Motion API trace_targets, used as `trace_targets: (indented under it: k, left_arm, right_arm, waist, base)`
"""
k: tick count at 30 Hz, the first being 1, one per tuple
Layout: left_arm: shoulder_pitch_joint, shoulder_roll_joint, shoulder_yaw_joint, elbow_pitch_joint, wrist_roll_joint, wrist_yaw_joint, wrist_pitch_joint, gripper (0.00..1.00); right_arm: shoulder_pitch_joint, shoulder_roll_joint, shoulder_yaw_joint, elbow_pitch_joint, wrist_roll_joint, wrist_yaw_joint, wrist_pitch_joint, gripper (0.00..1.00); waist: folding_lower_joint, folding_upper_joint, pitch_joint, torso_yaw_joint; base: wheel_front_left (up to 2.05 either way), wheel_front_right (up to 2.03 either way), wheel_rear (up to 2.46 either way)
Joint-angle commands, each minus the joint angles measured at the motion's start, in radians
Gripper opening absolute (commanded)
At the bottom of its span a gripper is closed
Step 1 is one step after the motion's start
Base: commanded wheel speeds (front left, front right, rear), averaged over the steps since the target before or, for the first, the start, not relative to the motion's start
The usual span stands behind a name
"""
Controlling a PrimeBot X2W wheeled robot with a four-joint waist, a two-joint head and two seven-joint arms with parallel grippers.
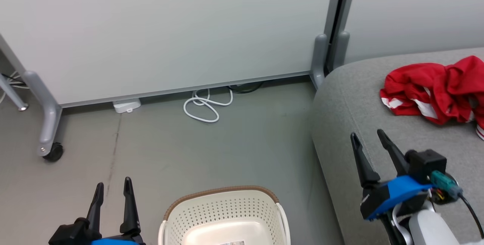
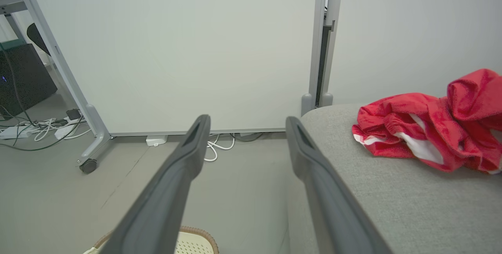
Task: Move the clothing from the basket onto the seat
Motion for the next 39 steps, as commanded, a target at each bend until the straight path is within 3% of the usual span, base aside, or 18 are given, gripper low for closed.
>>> trace_targets:
  k: [1,12,28,29,35,39]
  left_arm:
    - [0.015,-0.003,0.011,0.002,0.003,-0.007,-0.003,1.00]
    - [0.026,-0.007,0.046,0.021,0.020,-0.031,-0.003,1.00]
    - [0.010,-0.016,0.056,0.063,0.024,-0.044,-0.003,1.00]
    - [0.009,-0.017,0.055,0.065,0.025,-0.046,-0.003,0.00]
    - [0.042,-0.029,0.044,0.113,0.020,-0.041,0.007,0.00]
    - [0.025,-0.029,0.053,0.112,-0.053,-0.042,0.031,0.00]
  right_arm:
    - [0.045,0.011,-0.018,-0.035,-0.009,0.000,0.011,1.00]
    - [0.190,0.053,-0.064,-0.182,-0.058,0.000,0.052,1.00]
    - [0.216,0.055,-0.060,-0.190,-0.041,0.000,0.081,1.00]
    - [0.216,0.055,-0.059,-0.190,-0.041,0.000,0.080,0.00]
    - [0.228,0.056,-0.059,-0.137,-0.039,0.000,0.085,0.00]
    - [0.218,0.056,-0.070,-0.133,0.042,0.000,0.099,0.00]
  waist:
    - [0.0002,-0.0001,-0.007,0.015]
    - [0.0002,-0.0001,-0.016,0.059]
    - [0.0002,-0.0001,-0.010,0.059]
    - [0.0002,-0.0001,-0.009,0.059]
    - [0.0004,-0.0001,-0.009,0.059]
    - [0.0004,-0.0001,-0.009,0.058]
  base:
    - [0.00,0.00,0.00]
    - [0.00,0.00,0.00]
    - [0.00,0.00,0.00]
    - [0.00,0.00,0.00]
    - [0.00,0.00,0.00]
    - [0.00,0.00,0.00]
